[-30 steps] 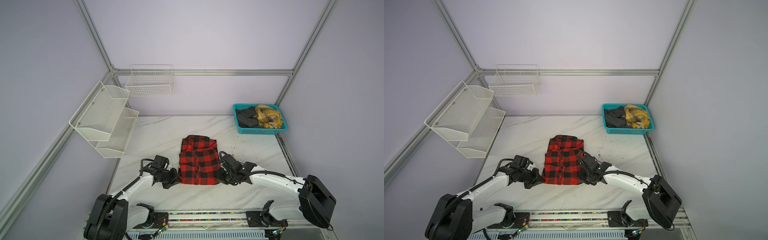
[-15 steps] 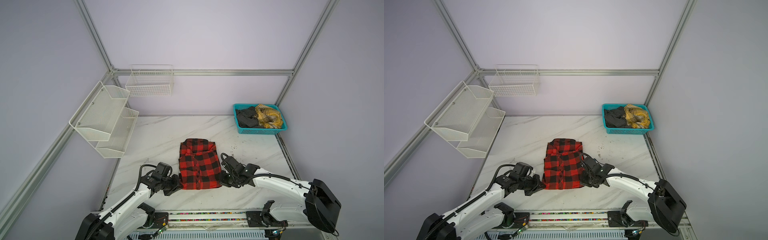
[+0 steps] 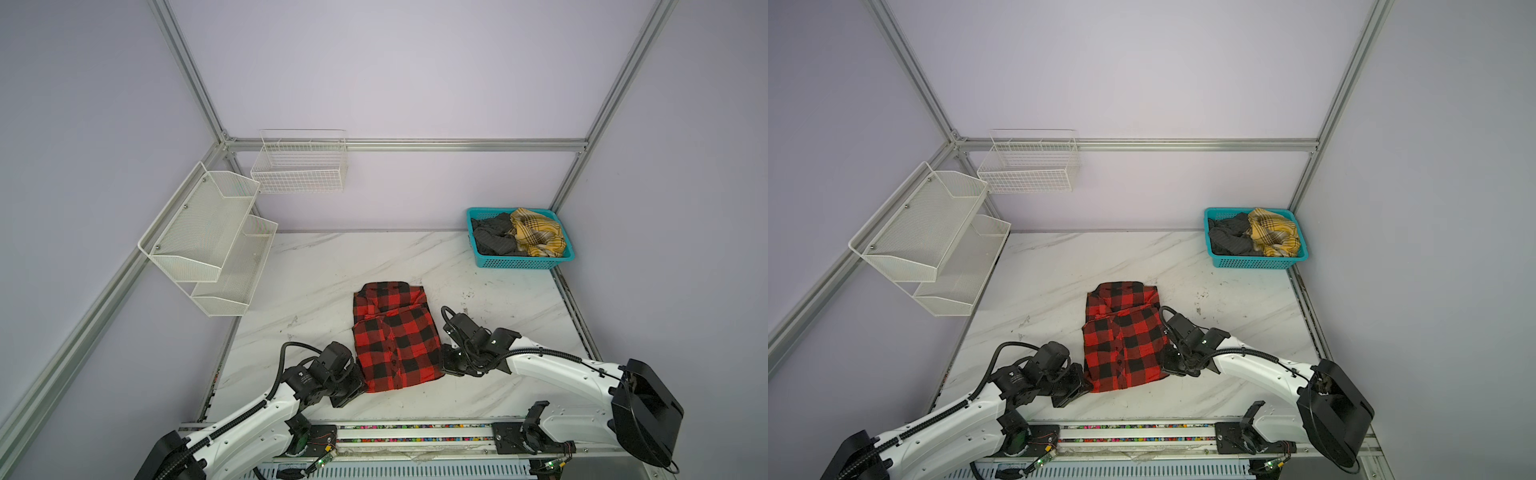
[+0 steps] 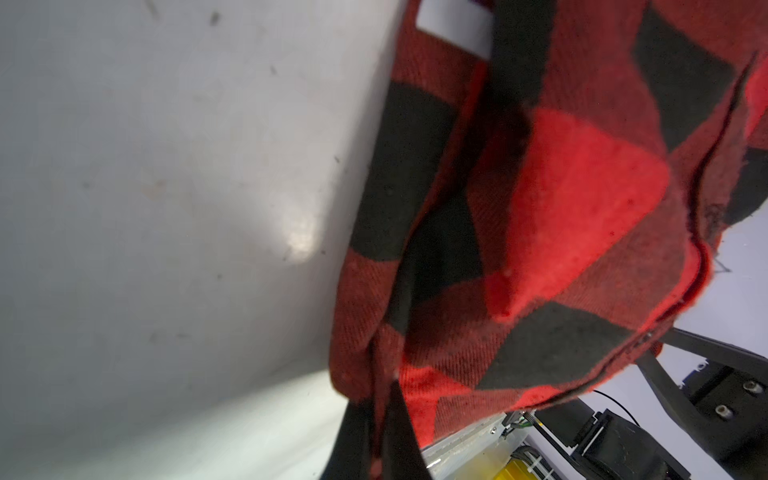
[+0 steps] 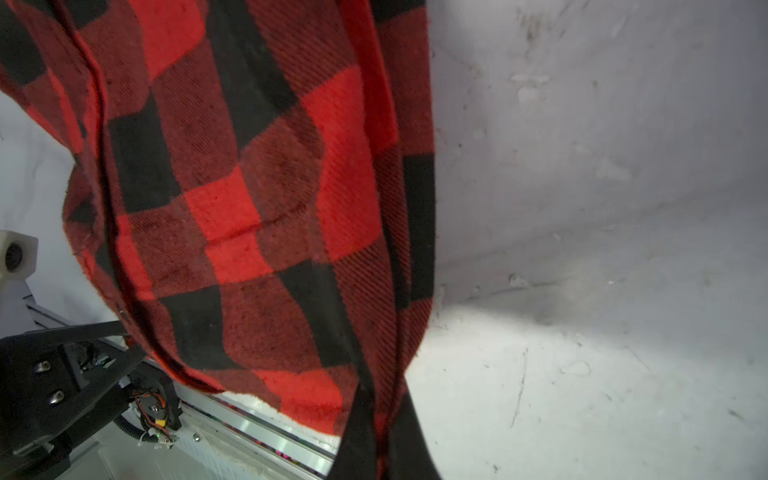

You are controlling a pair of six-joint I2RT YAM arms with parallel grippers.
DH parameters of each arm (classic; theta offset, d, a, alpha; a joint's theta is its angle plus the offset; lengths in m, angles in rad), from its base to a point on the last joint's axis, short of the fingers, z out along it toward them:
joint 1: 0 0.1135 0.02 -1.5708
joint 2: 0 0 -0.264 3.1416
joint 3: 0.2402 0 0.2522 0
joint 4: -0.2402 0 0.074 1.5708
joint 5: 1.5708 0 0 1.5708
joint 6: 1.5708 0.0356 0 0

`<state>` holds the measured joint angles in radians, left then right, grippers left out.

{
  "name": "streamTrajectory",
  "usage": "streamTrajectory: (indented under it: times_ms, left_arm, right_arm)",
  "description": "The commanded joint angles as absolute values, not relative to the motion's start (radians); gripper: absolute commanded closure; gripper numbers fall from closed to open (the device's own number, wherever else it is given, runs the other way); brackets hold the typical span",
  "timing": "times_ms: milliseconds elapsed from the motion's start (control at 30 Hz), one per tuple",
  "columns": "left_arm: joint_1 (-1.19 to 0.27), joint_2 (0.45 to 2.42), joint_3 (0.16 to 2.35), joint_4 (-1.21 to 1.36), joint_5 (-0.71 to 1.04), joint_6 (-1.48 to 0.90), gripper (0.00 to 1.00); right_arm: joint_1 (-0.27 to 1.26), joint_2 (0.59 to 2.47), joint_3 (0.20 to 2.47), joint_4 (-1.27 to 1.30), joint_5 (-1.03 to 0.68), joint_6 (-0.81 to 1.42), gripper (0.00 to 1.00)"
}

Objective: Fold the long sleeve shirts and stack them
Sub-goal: 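Lift the shirt's near edge with both grippers, pulling toward the robot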

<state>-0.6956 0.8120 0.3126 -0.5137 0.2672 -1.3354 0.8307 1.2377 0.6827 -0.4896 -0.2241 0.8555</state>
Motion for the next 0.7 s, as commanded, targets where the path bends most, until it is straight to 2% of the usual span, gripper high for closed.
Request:
streamTrajectory:
  times_ms: [0, 167, 400, 533, 667]
  left_arm:
    - [-0.736, 0.755, 0.262, -0.545, 0.195, -1.44, 1.0]
    - [-0.776, 0.707, 0.311, -0.57, 0.17, -1.479, 1.0]
    - [-0.803, 0.735, 0.403, -0.599, 0.152, -1.503, 1.0]
    - [-0.804, 0.732, 0.495, -0.651, 0.105, -1.483, 1.0]
    - [-0.804, 0.762, 0.508, -0.714, 0.094, -1.467, 1.0]
  right_arm:
    - [0.824, 1.152, 0.649, -0.604, -0.201, 0.866, 1.0]
    - [0.825, 1.087, 0.62, -0.654, -0.242, 0.901, 1.0]
    - [0.825, 1.048, 0.658, -0.692, -0.283, 0.923, 1.0]
    - [0.825, 1.052, 0.733, -0.72, -0.272, 0.947, 1.0]
    - [0.824, 1.073, 0.698, -0.706, -0.269, 0.931, 1.0]
